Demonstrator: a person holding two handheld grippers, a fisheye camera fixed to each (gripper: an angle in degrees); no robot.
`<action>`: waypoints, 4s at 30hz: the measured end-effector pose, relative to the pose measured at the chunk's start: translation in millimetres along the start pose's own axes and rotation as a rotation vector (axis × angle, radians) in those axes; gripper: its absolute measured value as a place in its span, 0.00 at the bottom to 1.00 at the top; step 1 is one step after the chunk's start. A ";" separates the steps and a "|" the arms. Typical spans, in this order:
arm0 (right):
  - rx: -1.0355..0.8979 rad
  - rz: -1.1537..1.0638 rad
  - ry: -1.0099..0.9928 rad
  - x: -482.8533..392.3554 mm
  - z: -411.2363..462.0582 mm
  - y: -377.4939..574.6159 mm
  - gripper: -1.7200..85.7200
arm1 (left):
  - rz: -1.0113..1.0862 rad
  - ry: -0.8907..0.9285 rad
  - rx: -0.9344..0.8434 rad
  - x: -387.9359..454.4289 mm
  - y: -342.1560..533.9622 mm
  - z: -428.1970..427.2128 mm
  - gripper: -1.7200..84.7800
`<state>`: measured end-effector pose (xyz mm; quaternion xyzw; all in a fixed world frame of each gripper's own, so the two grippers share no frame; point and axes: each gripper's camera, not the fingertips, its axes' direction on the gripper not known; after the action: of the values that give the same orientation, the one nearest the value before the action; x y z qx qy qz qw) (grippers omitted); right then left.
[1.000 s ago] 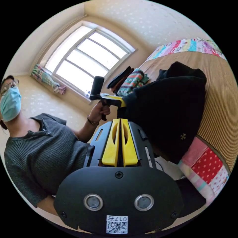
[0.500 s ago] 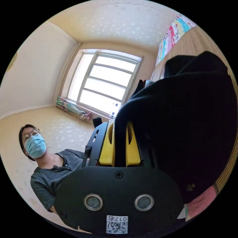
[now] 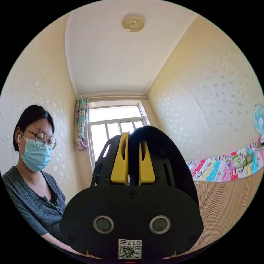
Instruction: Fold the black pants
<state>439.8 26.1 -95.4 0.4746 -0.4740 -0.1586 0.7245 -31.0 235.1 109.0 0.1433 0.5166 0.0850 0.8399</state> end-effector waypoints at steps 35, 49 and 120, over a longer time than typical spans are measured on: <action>-0.951 0.281 -0.182 188.9 446.9 46.2 0.12 | 0.009 -0.097 0.374 -129.9 -140.7 -151.1 0.10; -0.908 0.698 0.791 145.2 100.4 324.7 0.18 | -0.696 -0.321 0.182 -322.1 34.2 -216.2 0.10; -1.412 0.303 0.883 394.1 179.7 292.2 0.02 | -0.421 -0.283 0.028 -222.7 -35.2 -168.2 0.11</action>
<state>422.2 -192.4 378.9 -0.1398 0.0043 -0.1189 0.9830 -281.8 162.9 213.8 0.0545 0.4134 -0.1199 0.9010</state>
